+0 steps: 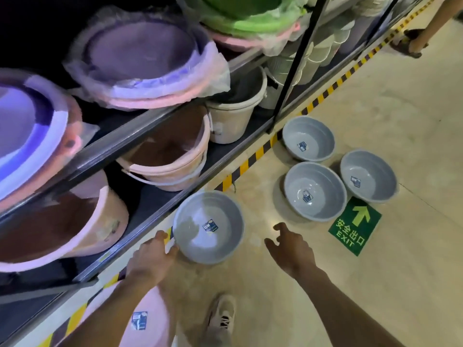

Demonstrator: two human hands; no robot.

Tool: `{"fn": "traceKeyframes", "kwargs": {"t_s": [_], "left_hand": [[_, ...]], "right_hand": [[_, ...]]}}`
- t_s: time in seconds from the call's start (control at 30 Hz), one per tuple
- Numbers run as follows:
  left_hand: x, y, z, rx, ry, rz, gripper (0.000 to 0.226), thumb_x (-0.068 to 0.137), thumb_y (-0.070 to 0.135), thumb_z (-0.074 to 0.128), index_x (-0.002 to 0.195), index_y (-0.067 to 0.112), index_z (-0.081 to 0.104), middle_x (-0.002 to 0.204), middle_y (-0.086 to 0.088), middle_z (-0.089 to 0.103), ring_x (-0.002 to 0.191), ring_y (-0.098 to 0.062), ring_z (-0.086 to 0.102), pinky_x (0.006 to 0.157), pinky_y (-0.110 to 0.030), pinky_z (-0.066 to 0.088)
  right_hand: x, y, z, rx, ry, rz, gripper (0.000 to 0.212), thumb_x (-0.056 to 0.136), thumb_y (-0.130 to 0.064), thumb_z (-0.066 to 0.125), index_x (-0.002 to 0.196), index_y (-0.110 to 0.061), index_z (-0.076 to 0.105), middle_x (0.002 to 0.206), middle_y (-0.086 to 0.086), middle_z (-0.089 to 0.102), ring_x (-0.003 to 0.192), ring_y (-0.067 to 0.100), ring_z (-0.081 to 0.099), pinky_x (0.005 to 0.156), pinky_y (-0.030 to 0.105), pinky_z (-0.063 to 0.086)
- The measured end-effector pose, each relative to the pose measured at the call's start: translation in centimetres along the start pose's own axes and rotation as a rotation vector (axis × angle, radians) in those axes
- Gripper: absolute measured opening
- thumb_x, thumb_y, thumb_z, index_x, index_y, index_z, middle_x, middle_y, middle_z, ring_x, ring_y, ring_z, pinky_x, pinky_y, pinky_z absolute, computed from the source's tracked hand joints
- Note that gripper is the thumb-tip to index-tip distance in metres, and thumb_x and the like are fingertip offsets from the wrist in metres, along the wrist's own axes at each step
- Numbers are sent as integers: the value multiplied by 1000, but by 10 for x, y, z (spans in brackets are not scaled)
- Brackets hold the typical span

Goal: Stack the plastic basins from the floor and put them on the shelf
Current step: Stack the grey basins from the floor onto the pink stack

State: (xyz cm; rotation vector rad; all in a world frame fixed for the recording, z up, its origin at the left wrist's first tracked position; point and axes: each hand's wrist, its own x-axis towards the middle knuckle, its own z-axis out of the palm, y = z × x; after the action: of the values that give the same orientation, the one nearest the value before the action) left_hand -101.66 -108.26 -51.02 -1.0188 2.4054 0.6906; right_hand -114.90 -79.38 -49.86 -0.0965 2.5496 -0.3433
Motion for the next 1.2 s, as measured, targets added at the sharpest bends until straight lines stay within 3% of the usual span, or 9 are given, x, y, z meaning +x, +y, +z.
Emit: {"fn": "traceKeyframes", "kwargs": {"t_s": [0.13,0.4,0.6,0.73,0.87,1.03,1.2], "left_hand": [[80,0,43,-17,-46,-45,45,93,50,49,131,25,50,112,-5,71,108,-35,62,93,-45,51],[241,-46,158,6,22,-185,68,91,58,56,147,20,46,134,-14,65,125,-40,57,98,-46,46],[329,-78,208,116,43,-86,61,88,62,54,138,27,51,123,-15,69,115,-40,61,95,-44,48],[352,-79,228,128,112,-38,48,90,53,58,127,23,47,119,-20,65,111,-44,59,91,-45,47],[359,-89,236,93,146,-4,24,93,38,54,106,22,41,107,-23,61,102,-48,57,83,-46,46],[347,-86,224,2,195,93,21,96,36,55,109,21,51,105,-17,67,98,-42,60,85,-45,50],[349,-45,197,6,270,229,25,95,37,56,111,17,58,105,-18,69,100,-41,59,84,-45,50]], "right_hand": [[89,2,34,-34,5,-38,52,93,-54,49,140,-31,45,126,-1,69,114,27,63,83,36,48],[253,24,145,-38,-20,-165,61,93,-57,50,145,-27,41,124,7,68,112,34,64,81,39,50],[355,23,222,-186,-4,-270,59,94,-53,51,143,-23,38,115,12,67,102,38,65,71,38,42],[383,18,249,-269,-56,-352,39,95,-43,51,125,-19,44,110,14,65,88,37,61,68,38,45],[386,19,262,-172,-89,-408,21,97,-30,50,104,-17,34,82,7,50,70,30,47,63,37,39],[383,19,246,-101,-54,-427,23,98,-27,49,114,-12,43,96,15,60,81,36,56,68,40,47],[379,29,199,-58,63,-376,33,95,-32,52,127,-22,47,97,10,60,82,28,58,67,37,48]]}}
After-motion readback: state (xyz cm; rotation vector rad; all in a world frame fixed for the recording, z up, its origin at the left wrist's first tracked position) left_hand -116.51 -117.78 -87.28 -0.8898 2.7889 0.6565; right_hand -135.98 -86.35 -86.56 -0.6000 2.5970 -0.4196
